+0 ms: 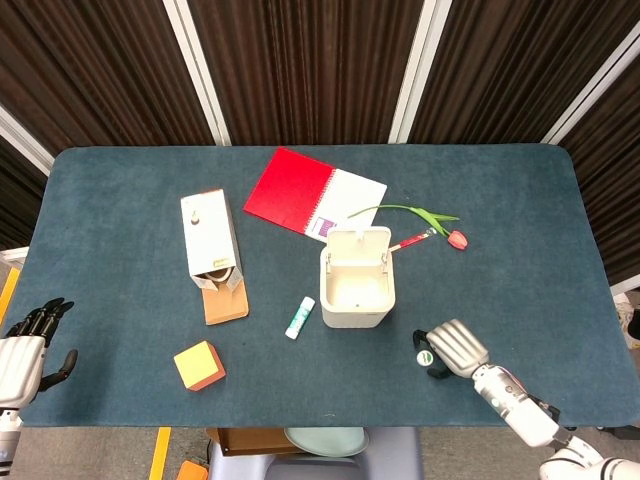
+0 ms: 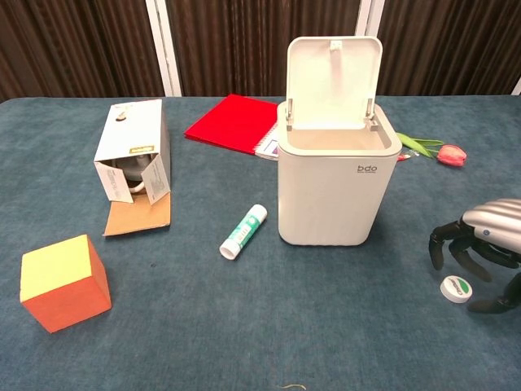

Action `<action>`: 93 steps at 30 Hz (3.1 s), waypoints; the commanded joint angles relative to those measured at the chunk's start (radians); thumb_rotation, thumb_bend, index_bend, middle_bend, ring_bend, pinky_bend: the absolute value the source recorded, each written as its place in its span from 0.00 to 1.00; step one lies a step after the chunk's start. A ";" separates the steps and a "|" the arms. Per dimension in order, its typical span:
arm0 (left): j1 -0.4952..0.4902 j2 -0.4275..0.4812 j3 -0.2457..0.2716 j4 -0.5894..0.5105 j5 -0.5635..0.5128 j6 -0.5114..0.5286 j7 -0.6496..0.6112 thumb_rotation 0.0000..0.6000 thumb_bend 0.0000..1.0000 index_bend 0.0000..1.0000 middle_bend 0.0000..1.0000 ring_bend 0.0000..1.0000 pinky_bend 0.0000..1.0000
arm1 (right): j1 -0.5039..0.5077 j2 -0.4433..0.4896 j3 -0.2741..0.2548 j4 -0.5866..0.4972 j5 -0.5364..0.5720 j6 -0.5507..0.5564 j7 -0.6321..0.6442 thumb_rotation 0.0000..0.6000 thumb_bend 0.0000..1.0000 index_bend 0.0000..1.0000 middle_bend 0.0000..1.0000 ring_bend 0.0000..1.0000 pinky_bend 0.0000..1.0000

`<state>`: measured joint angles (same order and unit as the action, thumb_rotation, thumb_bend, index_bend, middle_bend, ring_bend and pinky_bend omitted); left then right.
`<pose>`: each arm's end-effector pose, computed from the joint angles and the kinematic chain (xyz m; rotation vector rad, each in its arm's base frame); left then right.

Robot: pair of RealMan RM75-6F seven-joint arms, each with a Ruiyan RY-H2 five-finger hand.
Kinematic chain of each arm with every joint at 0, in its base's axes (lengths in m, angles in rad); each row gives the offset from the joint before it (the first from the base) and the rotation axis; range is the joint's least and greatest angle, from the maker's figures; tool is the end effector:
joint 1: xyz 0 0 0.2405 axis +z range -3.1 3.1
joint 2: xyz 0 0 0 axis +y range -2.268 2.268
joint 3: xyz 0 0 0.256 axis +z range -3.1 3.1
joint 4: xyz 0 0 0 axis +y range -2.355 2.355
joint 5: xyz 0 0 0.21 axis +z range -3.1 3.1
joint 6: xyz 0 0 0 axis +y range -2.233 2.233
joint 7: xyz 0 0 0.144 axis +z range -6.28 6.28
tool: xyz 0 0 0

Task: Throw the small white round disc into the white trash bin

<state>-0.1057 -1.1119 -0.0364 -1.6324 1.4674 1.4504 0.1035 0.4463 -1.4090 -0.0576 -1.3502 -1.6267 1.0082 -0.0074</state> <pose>-0.3110 0.1842 0.1548 -1.4271 -0.8703 -0.8099 -0.2743 -0.2479 0.0067 2.0661 -0.9394 0.7539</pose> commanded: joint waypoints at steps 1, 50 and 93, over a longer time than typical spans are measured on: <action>0.000 0.000 0.000 0.000 0.000 0.000 -0.002 1.00 0.41 0.15 0.11 0.17 0.33 | 0.003 -0.007 -0.001 0.010 0.002 0.001 0.003 1.00 0.28 0.58 0.82 0.88 0.98; -0.001 0.004 0.005 -0.007 0.001 -0.009 0.004 1.00 0.41 0.15 0.12 0.17 0.33 | -0.061 0.277 0.144 -0.474 0.080 0.295 -0.377 1.00 0.35 0.72 0.83 0.90 0.99; -0.006 0.001 0.008 -0.004 0.004 -0.017 0.015 1.00 0.41 0.15 0.12 0.17 0.33 | 0.140 0.131 0.255 -0.401 0.213 0.247 -0.471 1.00 0.03 0.33 0.83 0.89 0.99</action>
<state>-0.1112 -1.1107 -0.0284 -1.6368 1.4709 1.4338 0.1190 0.6131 -1.2998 0.2104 -1.7325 -1.3791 1.2117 -0.4655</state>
